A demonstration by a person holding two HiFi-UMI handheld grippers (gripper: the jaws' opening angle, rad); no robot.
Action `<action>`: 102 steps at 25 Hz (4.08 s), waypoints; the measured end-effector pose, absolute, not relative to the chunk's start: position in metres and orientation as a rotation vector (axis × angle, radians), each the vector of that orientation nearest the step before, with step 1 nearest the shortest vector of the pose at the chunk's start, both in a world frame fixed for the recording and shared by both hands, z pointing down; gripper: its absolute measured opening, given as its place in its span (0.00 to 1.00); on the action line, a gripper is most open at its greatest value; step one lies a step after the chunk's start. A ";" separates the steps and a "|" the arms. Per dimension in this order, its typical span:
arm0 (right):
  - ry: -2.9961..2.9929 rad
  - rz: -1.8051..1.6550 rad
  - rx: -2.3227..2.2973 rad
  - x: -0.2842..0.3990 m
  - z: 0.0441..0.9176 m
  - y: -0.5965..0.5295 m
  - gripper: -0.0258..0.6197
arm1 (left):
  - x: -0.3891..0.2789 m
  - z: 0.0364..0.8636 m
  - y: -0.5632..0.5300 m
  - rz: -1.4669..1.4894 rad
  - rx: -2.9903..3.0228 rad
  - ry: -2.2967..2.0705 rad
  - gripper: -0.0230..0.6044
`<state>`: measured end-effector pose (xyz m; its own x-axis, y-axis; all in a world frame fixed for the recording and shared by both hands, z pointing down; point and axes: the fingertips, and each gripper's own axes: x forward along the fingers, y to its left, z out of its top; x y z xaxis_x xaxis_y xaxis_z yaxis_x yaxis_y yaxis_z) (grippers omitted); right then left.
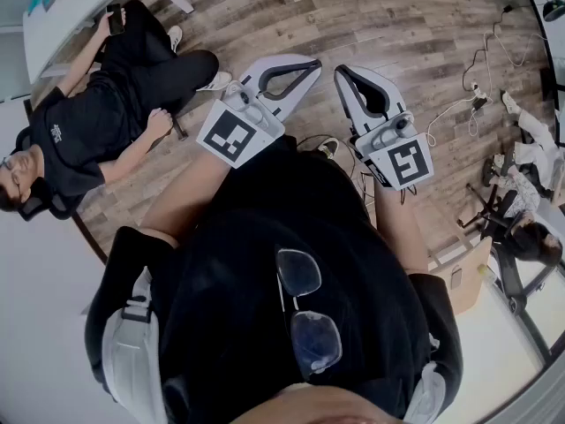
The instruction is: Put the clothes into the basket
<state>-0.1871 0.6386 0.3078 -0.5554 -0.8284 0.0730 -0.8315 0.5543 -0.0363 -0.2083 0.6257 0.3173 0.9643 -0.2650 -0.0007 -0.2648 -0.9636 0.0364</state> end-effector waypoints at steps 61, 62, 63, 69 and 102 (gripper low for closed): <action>-2.935 0.207 1.000 -0.014 0.333 0.234 0.09 | -0.045 0.333 0.222 0.096 2.979 -0.914 0.05; -2.929 0.205 1.006 -0.015 0.334 0.225 0.09 | -0.046 0.335 0.213 0.094 2.984 -0.904 0.05; -2.923 0.204 1.015 -0.017 0.336 0.216 0.09 | -0.047 0.336 0.203 0.093 2.989 -0.893 0.05; -2.870 0.186 1.079 -0.029 0.336 0.148 0.09 | -0.057 0.338 0.135 0.070 3.013 -0.802 0.05; -2.509 0.459 1.362 -0.031 0.455 -0.135 0.13 | -0.084 0.426 -0.110 0.076 2.954 -0.699 0.05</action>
